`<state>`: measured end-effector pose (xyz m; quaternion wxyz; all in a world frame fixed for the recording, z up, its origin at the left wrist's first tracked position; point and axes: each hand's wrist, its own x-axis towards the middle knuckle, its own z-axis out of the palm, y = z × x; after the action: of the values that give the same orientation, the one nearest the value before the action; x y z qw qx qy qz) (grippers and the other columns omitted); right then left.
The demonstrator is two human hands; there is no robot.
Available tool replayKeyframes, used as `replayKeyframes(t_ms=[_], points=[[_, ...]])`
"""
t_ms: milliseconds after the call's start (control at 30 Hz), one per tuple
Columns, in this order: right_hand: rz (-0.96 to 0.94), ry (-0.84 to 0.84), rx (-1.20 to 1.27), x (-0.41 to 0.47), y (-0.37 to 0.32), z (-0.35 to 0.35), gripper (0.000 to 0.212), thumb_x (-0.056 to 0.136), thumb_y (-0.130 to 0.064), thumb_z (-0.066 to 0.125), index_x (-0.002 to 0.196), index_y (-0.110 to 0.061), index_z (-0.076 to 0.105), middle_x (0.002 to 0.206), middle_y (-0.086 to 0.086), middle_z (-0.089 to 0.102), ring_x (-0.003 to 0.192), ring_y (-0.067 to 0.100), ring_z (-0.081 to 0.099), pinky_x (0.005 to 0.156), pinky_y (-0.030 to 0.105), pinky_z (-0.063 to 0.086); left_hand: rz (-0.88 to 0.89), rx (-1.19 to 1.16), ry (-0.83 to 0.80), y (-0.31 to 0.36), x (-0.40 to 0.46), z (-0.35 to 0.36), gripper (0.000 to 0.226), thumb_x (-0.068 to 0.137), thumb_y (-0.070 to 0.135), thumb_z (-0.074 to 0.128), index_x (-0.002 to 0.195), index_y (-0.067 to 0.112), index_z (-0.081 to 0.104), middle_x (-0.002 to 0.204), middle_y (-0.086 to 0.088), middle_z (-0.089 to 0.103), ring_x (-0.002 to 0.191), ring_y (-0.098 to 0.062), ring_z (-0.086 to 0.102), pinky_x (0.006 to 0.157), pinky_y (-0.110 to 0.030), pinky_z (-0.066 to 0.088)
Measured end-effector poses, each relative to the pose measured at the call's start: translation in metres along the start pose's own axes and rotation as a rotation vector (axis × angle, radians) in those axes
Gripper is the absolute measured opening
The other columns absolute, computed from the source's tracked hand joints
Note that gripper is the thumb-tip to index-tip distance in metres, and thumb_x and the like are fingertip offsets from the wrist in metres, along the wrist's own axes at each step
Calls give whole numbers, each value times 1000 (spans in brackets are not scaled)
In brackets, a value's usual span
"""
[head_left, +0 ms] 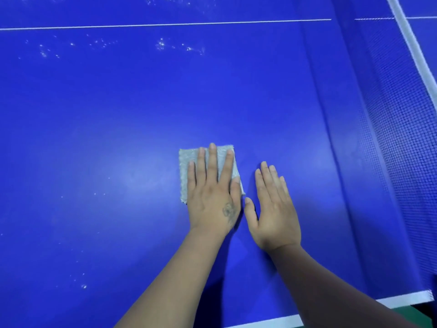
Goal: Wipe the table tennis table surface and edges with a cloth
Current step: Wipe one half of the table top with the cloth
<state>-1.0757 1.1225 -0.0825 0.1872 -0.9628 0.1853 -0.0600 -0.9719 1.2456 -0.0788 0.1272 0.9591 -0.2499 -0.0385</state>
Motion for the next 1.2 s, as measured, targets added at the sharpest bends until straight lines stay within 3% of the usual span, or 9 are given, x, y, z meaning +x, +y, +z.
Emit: replayKeyframes(t_ms=[167, 300, 567, 633, 767, 867, 933, 1067, 1200], points=[[0, -13, -13, 0, 0, 0, 67, 103, -29, 42, 165, -6, 31, 176, 3, 17, 164, 18, 8, 132, 50, 16, 5, 9, -38, -2, -56, -4, 62, 113, 45, 31, 172, 29, 19, 180, -5, 6, 167, -25, 0, 134, -53, 11], [-4, -5, -12, 0, 1, 2, 66, 103, -26, 45, 165, -6, 31, 177, 3, 17, 164, 19, 9, 131, 51, 19, -112, 36, -45, -35, -75, -15, 64, 112, 48, 28, 172, 30, 16, 181, -5, 6, 167, -25, -2, 135, -53, 7], [-8, 25, -22, -1, 0, 2, 65, 104, -27, 45, 164, -6, 32, 176, 3, 18, 164, 20, 10, 131, 51, 21, -335, -8, 29, -63, 35, -19, 67, 110, 51, 16, 173, 28, 10, 180, -10, 0, 167, -31, -6, 133, -55, -2], [-19, 33, -19, -1, 1, 2, 65, 104, -27, 45, 164, -5, 32, 176, 4, 19, 164, 21, 11, 131, 52, 21, -295, -26, 4, -46, 61, -14, 68, 109, 51, 16, 173, 29, 9, 180, -10, -2, 166, -31, -9, 133, -55, -5], [-11, 36, 0, 0, 2, 2, 63, 101, -19, 44, 162, -6, 37, 174, 4, 25, 163, 21, 16, 131, 49, 21, -39, -26, -5, -12, 64, -4, 64, 112, 48, 25, 172, 29, 17, 180, -9, 6, 167, -31, -2, 134, -55, 1], [6, 113, 57, 17, 5, -3, 54, 96, -12, 43, 148, -6, 57, 162, 7, 48, 151, 28, 44, 123, 47, 36, 111, -4, -20, -5, 28, -5, 62, 113, 46, 32, 172, 27, 22, 180, -8, 11, 167, -30, 3, 133, -55, 9], [-16, 141, 63, 44, 7, -9, 47, 98, -14, 47, 143, -6, 61, 153, 7, 58, 142, 30, 54, 119, 45, 41, 124, 16, -47, -14, 5, -8, 62, 114, 46, 32, 172, 28, 20, 180, -5, 9, 167, -29, 2, 134, -56, 11], [-77, 164, 32, 118, 5, -13, 45, 106, -24, 54, 147, -7, 57, 160, 5, 50, 154, 25, 41, 127, 47, 31, -36, 44, -61, -44, -7, -17, 63, 112, 47, 30, 172, 31, 17, 181, -3, 7, 167, -25, 0, 134, -55, 10], [-79, 102, -21, 187, 0, -3, 56, 108, -35, 53, 156, -7, 47, 169, 4, 38, 161, 23, 24, 131, 48, 22, -257, 67, -23, -74, 39, -23, 65, 112, 50, 23, 173, 31, 12, 181, -5, 5, 167, -27, -2, 134, -54, 6]])
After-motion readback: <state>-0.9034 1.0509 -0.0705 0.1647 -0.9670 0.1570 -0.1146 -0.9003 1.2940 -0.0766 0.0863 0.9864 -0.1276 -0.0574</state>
